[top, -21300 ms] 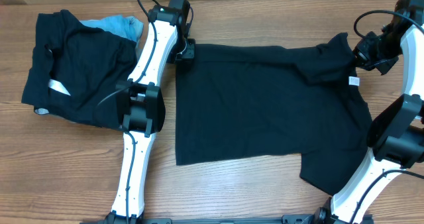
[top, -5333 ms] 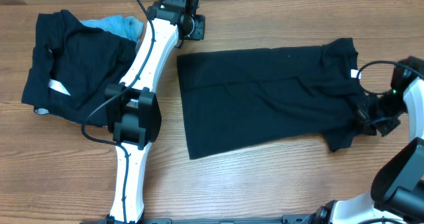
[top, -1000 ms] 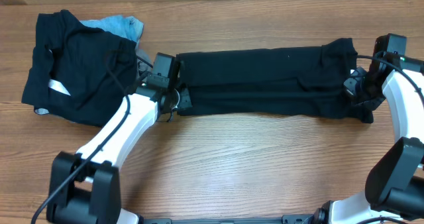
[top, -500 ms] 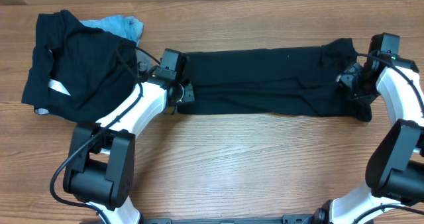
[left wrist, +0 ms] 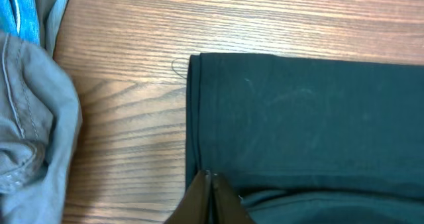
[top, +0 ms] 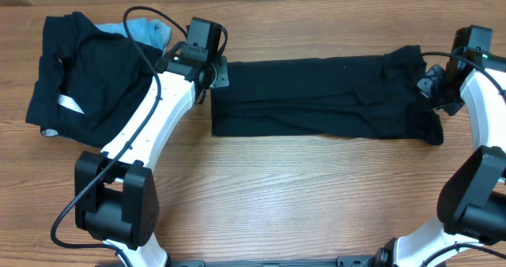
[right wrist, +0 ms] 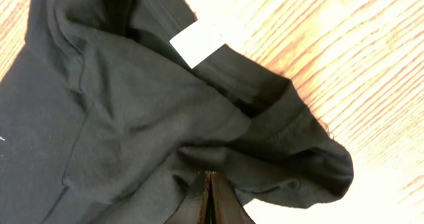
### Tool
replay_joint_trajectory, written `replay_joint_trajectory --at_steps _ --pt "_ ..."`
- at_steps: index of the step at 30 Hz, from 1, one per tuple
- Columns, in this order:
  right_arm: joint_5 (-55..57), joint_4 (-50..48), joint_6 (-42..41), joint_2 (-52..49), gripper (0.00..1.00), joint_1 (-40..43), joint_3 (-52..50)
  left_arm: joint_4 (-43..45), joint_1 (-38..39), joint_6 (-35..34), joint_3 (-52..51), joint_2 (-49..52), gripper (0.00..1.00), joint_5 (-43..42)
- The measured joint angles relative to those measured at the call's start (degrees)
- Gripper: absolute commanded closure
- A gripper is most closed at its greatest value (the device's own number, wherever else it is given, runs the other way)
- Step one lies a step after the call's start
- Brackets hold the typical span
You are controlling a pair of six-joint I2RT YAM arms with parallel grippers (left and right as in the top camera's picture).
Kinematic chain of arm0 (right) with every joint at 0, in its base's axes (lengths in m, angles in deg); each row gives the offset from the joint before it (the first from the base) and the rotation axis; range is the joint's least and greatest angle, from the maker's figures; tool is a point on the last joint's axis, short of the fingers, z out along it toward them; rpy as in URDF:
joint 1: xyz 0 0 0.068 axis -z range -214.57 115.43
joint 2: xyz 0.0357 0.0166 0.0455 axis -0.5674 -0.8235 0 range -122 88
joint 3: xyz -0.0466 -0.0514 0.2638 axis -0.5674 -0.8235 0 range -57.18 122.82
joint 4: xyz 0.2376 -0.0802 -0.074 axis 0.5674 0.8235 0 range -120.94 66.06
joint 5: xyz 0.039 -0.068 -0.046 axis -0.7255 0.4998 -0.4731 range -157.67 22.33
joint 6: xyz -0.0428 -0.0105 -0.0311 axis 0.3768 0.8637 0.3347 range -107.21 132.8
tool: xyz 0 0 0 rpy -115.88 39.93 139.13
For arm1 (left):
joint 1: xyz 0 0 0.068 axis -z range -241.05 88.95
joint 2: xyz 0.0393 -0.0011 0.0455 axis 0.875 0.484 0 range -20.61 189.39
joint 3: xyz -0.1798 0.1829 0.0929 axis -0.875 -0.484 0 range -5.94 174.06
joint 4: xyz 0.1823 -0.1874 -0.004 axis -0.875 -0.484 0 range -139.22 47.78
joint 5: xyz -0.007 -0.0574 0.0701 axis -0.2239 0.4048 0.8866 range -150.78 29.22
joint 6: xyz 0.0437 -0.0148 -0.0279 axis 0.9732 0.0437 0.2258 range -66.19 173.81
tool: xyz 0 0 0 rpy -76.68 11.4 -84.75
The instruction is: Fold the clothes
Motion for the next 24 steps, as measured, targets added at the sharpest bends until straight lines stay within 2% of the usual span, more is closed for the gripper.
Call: replay_joint_trajectory --at_steps 3,4,5,6,7,9,10,13,14,15,17,18,20,21,22,23,24 --pt "-0.13 -2.16 0.46 0.00 0.96 0.90 0.00 0.13 0.00 -1.95 0.00 0.15 0.96 -2.01" --pt "-0.22 -3.34 0.66 0.00 0.93 1.86 0.00 0.15 0.00 -2.40 0.00 0.28 0.96 -3.04" --pt "-0.22 -3.91 0.72 0.00 0.72 2.56 0.00 0.13 0.00 -2.82 0.00 0.42 0.96 -3.93" --pt "-0.28 -4.28 0.90 -0.02 0.24 3.17 0.00 0.09 0.00 -3.06 0.00 0.61 0.80 -4.55" --pt "-0.72 -5.09 0.74 -0.02 0.01 4.33 0.00 -0.07 0.00 -3.65 0.00 0.83 0.56 -5.09" --pt "-3.02 -7.13 3.02 -0.04 0.00 5.66 0.00 -0.07 0.00 -4.98 0.00 1.38 0.14 -6.21" --pt "-4.50 -7.98 4.50 -0.09 0.00 6.10 0.00 0.00 0.00 -5.77 0.00 1.70 0.02 -6.71" --pt "-10.16 -9.64 10.19 -0.52 0.00 6.95 0.00 2.32 -0.04 -7.72 0.00 2.58 0.00 -8.81" --pt "-11.89 -9.88 11.30 -0.72 0.00 7.02 0.00 3.85 -0.07 -7.76 0.00 2.75 0.00 -10.29" --pt "-14.80 -10.14 12.92 -1.03 0.04 7.06 0.00 4.61 -0.17 -7.69 0.00 2.75 0.02 -11.28" --pt "-18.23 -10.05 14.62 -1.22 0.03 7.06 0.00 5.14 -0.17 -7.50 0.02 2.75 0.03 -12.74" --pt "-19.82 -9.81 15.28 -1.22 0.00 7.06 0.00 5.18 -0.17 -7.50 0.02 2.75 0.10 -13.20" --pt "-21.99 -8.63 16.81 -1.22 0.02 6.93 0.00 5.33 -0.24 -7.28 0.02 2.75 0.35 -13.92" --pt "-22.62 -8.13 17.25 -1.25 0.12 6.78 0.00 5.31 -0.28 -7.41 0.02 2.75 0.51 -14.12" --pt "-22.95 -7.58 17.53 -1.25 0.26 6.69 0.00 5.20 -0.33 -7.02 0.02 2.75 0.62 -14.29" --pt "-23.32 -6.58 17.77 -1.25 0.48 6.56 0.00 4.90 -0.33 -6.88 0.04 2.80 0.78 -14.67" --pt "-23.67 -5.42 17.92 -1.25 0.71 6.40 0.00 4.61 -0.37 -6.69 0.04 2.99 0.89 -15.43"
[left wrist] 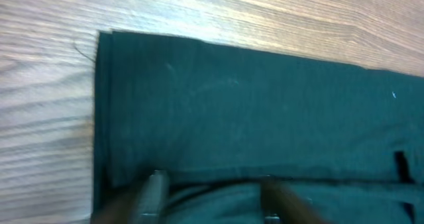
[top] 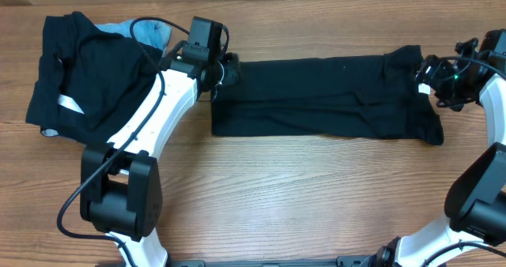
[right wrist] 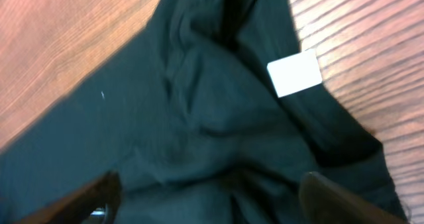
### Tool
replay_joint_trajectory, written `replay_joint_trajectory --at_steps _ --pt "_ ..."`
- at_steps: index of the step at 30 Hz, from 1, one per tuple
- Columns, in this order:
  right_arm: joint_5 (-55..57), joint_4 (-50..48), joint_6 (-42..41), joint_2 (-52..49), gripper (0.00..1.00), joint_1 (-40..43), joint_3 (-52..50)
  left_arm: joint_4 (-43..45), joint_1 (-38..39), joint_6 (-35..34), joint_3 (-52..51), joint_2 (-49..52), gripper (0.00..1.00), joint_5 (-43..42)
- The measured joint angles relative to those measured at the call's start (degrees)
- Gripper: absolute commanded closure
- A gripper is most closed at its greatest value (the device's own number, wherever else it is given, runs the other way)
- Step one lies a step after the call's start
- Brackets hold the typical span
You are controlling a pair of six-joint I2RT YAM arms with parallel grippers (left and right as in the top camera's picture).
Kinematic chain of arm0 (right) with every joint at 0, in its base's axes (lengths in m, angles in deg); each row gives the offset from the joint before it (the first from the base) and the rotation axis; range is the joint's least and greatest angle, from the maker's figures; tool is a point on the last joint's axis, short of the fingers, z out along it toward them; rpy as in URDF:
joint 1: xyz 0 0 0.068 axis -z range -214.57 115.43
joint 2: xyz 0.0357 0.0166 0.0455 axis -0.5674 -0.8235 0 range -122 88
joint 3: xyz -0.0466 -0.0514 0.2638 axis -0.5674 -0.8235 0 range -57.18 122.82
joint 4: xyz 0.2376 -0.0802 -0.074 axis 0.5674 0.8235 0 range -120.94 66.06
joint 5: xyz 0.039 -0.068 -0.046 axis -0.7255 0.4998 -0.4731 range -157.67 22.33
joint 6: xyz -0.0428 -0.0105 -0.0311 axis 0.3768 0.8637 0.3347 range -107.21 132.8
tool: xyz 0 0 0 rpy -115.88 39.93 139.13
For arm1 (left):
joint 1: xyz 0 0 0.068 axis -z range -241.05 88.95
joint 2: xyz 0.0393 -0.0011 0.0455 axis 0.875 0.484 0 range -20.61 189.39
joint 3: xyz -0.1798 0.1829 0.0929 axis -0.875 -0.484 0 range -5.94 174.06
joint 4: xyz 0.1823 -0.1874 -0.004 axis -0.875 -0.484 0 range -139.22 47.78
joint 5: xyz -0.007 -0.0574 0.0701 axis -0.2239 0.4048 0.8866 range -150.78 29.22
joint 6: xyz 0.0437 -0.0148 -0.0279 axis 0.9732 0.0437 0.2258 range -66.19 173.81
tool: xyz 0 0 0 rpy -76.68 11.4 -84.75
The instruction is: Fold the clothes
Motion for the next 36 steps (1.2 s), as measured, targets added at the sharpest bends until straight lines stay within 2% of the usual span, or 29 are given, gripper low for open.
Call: replay_joint_trajectory --at_steps 1,2,10,17,25,31,35,36 --pt "-0.13 0.83 0.48 0.00 0.93 -0.15 0.00 -0.20 0.00 0.07 0.00 0.22 0.96 -0.98" --pt "-0.26 1.25 0.72 -0.02 0.96 -0.44 0.00 -0.46 0.00 0.87 0.00 0.74 0.96 -2.82" --pt "-2.36 4.42 2.38 -0.02 0.96 -2.78 0.00 -8.11 0.00 6.82 0.48 7.52 0.96 -7.19" --pt "-1.20 7.21 3.30 -0.31 0.96 -5.92 0.00 -7.67 0.00 8.50 0.48 10.91 0.96 -3.41" --pt "3.76 6.93 3.54 -8.96 0.96 -9.84 -0.02 -5.11 0.00 8.50 0.50 12.81 0.96 0.17" --pt "12.17 -3.04 -3.65 -12.92 0.96 -9.84 -0.13 -5.16 0.00 8.50 0.50 12.81 0.96 0.48" --pt "13.40 -4.90 -9.11 -13.00 0.96 -9.79 1.57 -5.29 0.00 8.50 0.50 12.81 0.96 0.63" --pt "13.64 -4.61 -10.82 -13.05 0.96 -9.73 4.59 -5.29 0.00 8.50 0.50 12.81 0.96 0.66"
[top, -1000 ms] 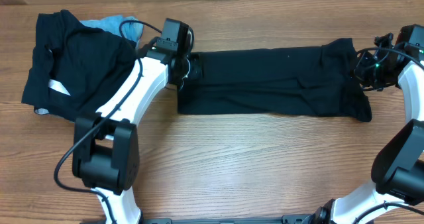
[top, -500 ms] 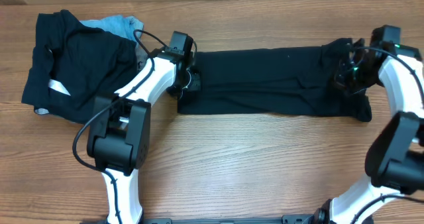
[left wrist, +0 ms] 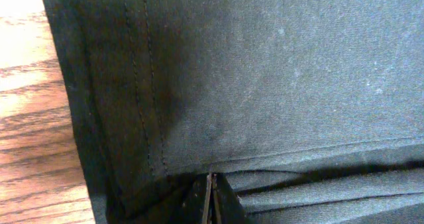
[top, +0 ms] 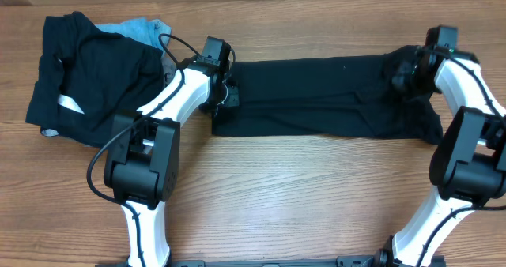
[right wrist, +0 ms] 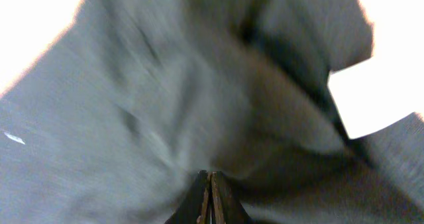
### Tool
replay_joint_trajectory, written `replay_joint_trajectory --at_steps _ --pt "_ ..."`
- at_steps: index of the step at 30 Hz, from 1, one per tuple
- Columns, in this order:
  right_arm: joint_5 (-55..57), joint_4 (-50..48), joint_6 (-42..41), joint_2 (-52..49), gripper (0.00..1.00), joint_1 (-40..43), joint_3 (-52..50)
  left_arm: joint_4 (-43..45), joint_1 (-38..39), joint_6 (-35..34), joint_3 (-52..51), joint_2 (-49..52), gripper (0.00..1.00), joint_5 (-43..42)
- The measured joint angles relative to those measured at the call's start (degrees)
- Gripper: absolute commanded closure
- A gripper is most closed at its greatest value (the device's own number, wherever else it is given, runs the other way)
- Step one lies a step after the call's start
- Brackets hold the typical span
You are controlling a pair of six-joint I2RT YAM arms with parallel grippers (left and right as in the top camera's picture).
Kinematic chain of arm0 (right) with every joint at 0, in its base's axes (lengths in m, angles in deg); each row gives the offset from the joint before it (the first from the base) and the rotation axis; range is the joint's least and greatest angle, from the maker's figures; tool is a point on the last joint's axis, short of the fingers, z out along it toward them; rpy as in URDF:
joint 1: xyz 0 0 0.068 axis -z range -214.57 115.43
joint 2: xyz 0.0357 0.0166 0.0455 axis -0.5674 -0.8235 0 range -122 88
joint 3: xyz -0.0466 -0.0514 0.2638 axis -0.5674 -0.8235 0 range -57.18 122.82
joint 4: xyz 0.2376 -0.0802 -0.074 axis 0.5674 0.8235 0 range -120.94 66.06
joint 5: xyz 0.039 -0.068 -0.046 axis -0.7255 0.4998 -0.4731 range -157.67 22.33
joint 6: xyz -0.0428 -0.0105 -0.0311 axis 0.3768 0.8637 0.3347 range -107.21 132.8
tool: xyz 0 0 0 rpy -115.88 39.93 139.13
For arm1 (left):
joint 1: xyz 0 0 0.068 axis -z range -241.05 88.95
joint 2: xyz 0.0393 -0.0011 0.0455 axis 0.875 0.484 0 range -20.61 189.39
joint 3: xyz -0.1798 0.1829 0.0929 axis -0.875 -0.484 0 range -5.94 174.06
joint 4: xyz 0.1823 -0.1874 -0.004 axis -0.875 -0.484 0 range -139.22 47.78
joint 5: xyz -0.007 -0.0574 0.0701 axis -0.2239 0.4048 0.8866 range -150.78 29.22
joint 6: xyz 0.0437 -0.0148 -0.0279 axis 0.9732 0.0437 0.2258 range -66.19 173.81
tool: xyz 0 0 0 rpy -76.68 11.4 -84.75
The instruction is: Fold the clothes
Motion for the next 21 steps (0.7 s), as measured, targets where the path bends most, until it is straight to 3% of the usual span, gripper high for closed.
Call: replay_joint_trajectory --at_steps 3,4,5,6,11,21 --pt "0.00 7.85 -1.18 -0.31 0.96 0.61 7.41 0.00 0.00 0.00 0.00 0.00 0.96 0.44" --pt "0.02 11.56 -1.55 -0.31 0.86 0.98 10.82 -0.07 0.00 0.00 0.00 0.00 0.96 0.66" --pt "0.02 14.84 -1.51 -0.33 0.62 1.20 13.22 -0.04 0.00 0.00 0.00 0.00 0.96 0.72" --pt "0.00 18.45 -1.11 -0.33 0.56 1.49 15.74 -0.20 0.00 0.00 0.00 0.00 0.96 0.83" --pt "-0.90 32.28 1.51 -0.20 0.56 2.73 17.09 -0.24 0.00 0.00 0.00 0.00 0.96 1.05" --pt "-5.07 20.04 3.02 -0.22 0.58 3.26 4.94 -0.17 0.00 0.00 0.00 0.00 0.96 1.09"
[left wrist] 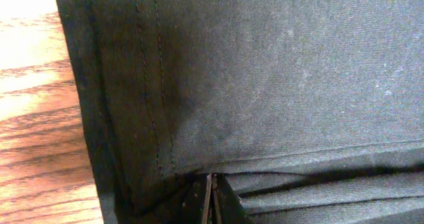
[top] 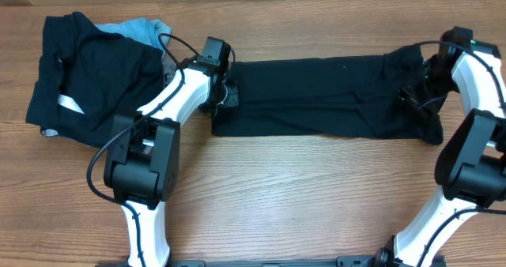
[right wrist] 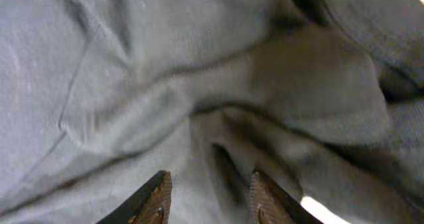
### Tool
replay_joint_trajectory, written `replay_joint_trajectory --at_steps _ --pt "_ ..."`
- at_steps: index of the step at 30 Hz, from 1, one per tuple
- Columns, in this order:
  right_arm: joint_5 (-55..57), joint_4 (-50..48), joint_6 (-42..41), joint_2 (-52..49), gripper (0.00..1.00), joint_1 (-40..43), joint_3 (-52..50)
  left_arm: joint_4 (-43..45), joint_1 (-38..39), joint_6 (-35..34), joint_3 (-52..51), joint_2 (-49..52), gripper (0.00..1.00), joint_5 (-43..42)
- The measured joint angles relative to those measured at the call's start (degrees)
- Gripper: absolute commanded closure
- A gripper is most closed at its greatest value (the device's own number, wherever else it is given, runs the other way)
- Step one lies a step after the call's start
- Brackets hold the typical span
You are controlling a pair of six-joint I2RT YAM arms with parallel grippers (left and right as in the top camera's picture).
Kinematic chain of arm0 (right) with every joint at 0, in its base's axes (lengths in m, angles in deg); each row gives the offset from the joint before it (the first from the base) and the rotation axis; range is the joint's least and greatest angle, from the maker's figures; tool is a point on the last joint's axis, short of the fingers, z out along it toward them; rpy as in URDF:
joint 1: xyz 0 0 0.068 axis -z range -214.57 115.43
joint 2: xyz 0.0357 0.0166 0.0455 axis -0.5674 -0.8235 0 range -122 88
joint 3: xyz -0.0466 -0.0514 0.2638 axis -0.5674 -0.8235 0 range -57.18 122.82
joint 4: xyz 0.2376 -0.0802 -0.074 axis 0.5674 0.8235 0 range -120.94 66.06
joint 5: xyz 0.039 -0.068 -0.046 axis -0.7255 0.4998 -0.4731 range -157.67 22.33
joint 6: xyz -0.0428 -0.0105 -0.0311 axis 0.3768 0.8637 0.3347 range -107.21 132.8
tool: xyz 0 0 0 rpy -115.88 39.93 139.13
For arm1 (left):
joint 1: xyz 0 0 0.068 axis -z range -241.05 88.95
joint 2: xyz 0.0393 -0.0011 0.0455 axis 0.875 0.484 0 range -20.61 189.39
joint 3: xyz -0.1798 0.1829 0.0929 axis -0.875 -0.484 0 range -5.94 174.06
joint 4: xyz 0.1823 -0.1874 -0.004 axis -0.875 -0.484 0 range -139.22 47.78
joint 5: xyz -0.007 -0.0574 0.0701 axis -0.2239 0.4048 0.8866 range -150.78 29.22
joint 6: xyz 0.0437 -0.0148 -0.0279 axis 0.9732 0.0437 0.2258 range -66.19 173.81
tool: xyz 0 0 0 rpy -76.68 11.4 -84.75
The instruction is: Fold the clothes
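Note:
A black garment (top: 316, 97), folded into a long band, lies across the table's middle. At its left end my left gripper (top: 227, 94) is pressed down; the left wrist view shows this gripper (left wrist: 212, 186) shut on a fold just under the stitched hem (left wrist: 149, 85). My right gripper (top: 413, 94) is over the bunched right end. In the right wrist view it (right wrist: 211, 199) stands open, its brown fingers (right wrist: 156, 201) spread on wrinkled cloth (right wrist: 199, 71) with nothing pinched between them.
A pile of clothes sits at the far left: a dark garment (top: 87, 69) with a white label, and a light blue one (top: 146, 28) behind it. Bare wooden table (top: 300, 196) runs along the front.
My right gripper, then shut on the cloth at the far side of the garment's right end, is now open and a little nearer the front. The left gripper stays shut at the hem.
Both grippers were shut at the two ends of the band. Then both were open above those ends. Then both were shut again on the cloth, the left one farther in on the hem. Now the right stands open; the garment lies much as before.

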Motion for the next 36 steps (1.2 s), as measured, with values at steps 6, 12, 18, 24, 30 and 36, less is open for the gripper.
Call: replay_joint_trajectory --at_steps 6,12,18,24,30,36 --pt "-0.61 -5.20 -0.13 0.00 0.96 0.00 -3.17 -0.02 0.00 0.00 0.00 0.00 0.96 0.00" --pt "-3.10 -10.05 -0.09 0.00 0.96 0.00 -3.89 -0.07 0.00 0.00 0.00 0.00 0.96 0.00" --pt "-6.95 -20.31 -2.64 0.00 0.96 0.00 -3.65 -0.68 0.00 0.00 0.00 0.00 0.96 0.00" --pt "-6.62 -25.20 -4.61 0.00 0.09 0.00 -3.65 -1.11 0.00 0.02 0.00 0.00 0.96 0.07" --pt "-6.03 -21.75 -5.14 0.00 0.00 0.83 1.53 -2.01 0.00 0.02 0.68 0.00 0.96 1.18" --pt "-3.96 -23.04 -1.36 0.13 0.40 3.32 10.86 -2.75 -0.07 0.20 7.30 0.00 0.96 2.54"
